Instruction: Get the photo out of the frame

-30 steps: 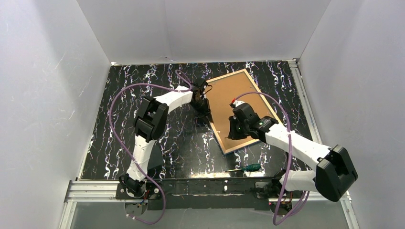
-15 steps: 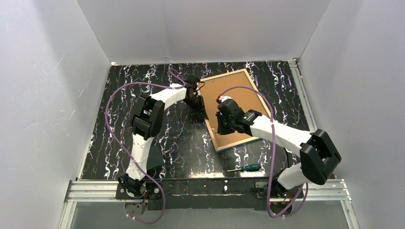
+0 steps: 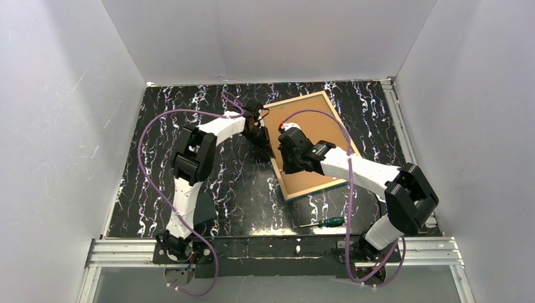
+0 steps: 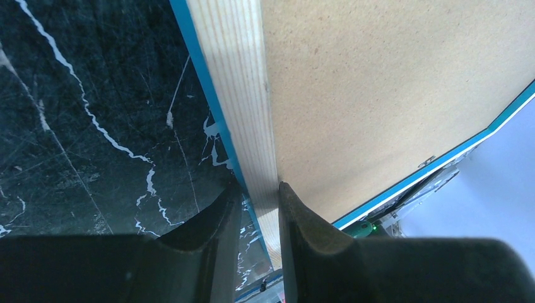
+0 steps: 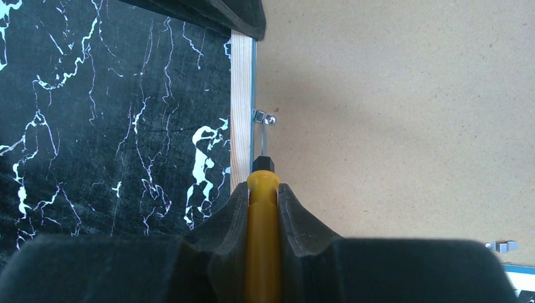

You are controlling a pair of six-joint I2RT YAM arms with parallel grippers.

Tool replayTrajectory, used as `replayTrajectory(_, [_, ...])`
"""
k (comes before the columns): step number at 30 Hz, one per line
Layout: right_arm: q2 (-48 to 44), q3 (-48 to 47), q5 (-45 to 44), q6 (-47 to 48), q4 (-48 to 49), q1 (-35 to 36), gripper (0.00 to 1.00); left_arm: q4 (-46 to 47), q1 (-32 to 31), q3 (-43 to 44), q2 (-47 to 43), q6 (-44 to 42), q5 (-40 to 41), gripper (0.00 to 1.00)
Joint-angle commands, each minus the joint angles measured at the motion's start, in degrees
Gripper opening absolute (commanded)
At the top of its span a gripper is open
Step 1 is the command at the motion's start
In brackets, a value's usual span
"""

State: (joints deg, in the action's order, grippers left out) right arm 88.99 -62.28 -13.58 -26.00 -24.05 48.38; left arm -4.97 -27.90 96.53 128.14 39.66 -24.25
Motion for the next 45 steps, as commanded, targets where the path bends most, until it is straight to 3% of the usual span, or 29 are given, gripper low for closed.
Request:
replayTrajectory(1, [2.2,-2.2,-4.2,0.6,1.7,0.0,0.01,-7.0,0.6,-3.8,2.7,-2.8,6.9,0.0])
replayTrajectory(7, [3.1,-4.0,-4.0,1.1,0.9,0.4,0.01,-7.0,0.6,-3.9,2.7,-2.7,6.9,0.0])
replayTrajectory(18, [-2.2,1.2,-6.7,-2.8,-1.2,5.2,0.01,-7.0,0.7,-3.6,2.7,-2.7,6.8,0.0])
replayTrajectory(30, [2.0,-2.1,-11.2,-0.5,-0.7,5.4,0.01,-6.9,0.7,-4.7,2.1,-2.1,6.4,0.0])
replayTrajectory(45, [-0.2,-1.4,-5.9,-2.4,0.1,6.6,0.01,-7.0,0.7,-4.4,2.4,-2.6,6.2,0.0])
